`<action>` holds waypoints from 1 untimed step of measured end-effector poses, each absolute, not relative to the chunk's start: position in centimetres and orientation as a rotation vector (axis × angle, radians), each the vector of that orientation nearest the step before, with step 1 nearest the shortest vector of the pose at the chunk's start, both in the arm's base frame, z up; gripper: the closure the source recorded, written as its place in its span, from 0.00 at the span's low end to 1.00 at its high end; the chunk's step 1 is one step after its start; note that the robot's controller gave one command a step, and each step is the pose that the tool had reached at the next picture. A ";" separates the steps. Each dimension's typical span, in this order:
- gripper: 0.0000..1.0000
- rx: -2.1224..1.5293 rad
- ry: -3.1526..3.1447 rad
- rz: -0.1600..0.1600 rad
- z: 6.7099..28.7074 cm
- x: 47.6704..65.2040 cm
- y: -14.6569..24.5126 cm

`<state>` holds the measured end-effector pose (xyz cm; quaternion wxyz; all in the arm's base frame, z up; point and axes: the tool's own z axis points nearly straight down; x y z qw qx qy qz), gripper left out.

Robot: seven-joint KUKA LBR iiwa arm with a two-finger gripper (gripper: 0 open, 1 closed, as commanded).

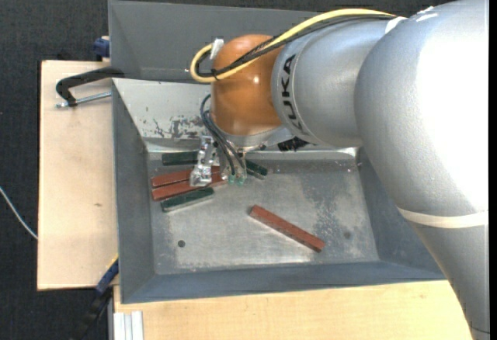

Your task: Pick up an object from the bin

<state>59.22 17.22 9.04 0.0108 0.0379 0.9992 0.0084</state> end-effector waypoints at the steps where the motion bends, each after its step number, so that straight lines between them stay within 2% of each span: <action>1: 0.00 0.117 3.112 0.022 8.2 59.0 17.0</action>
Offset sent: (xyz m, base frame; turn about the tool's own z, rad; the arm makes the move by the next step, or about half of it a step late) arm 0.0000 0.0000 0.0000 0.0000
